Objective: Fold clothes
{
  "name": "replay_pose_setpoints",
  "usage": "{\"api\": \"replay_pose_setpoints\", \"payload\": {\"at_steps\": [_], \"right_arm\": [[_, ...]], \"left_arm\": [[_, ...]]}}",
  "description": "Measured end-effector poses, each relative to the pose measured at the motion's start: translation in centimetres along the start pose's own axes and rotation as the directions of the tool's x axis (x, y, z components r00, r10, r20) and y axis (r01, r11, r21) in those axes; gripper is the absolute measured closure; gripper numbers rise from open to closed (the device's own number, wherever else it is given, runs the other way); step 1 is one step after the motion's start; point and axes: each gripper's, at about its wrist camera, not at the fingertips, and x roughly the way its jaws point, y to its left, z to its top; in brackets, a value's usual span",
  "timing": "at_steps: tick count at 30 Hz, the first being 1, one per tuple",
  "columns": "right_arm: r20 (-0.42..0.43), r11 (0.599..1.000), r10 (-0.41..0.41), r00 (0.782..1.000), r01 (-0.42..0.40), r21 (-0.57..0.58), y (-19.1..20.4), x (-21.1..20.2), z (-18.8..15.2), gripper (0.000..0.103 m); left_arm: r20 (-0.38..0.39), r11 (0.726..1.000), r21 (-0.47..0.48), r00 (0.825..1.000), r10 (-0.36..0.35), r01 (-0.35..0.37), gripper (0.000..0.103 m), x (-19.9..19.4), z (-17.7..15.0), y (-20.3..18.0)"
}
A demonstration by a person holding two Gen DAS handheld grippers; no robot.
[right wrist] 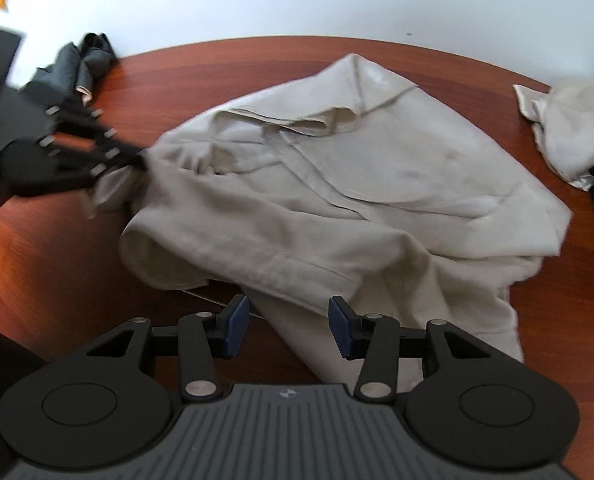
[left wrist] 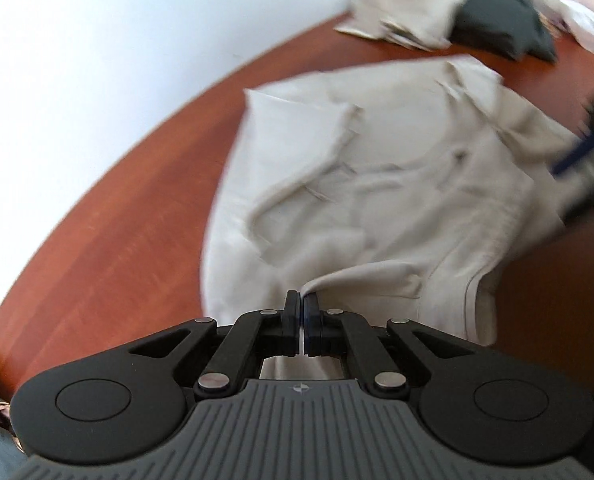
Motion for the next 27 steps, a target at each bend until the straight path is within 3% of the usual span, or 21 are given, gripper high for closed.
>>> {"api": "replay_pose_setpoints", "payload": {"at_steps": [5, 12, 19, 27], "right_arm": [[0.01, 1.0, 0.021, 1.0, -0.02, -0.013, 1.6, 0.5, 0.5, 0.052], [0.023, 0.998, -0.045, 0.999, 0.046, -0.039, 0.4, -0.4, 1.0, 0.052], [0.004, 0.978, -0.132, 0.991, 0.13, -0.165, -2.5, 0.1, 1.8, 0.052], [-0.033, 0.938, -0.07, 0.997, 0.054, -0.341, -1.7, 4.2, 2.7, 0.053]], "left_arm": [[-0.015, 0.996, -0.08, 1.0, 0.027, -0.028, 0.101, 1.1, 1.2, 2.2], [-0.052, 0.995, -0.097, 0.998, 0.031, -0.036, 0.101, 2.0, 0.0, 3.1], [-0.054, 0.993, -0.109, 0.998, 0.031, -0.037, 0.101, 2.1, -0.5, 3.1], [-0.068, 0.991, -0.126, 0.997, 0.027, -0.036, 0.101, 2.1, -1.0, 3.1]]}}
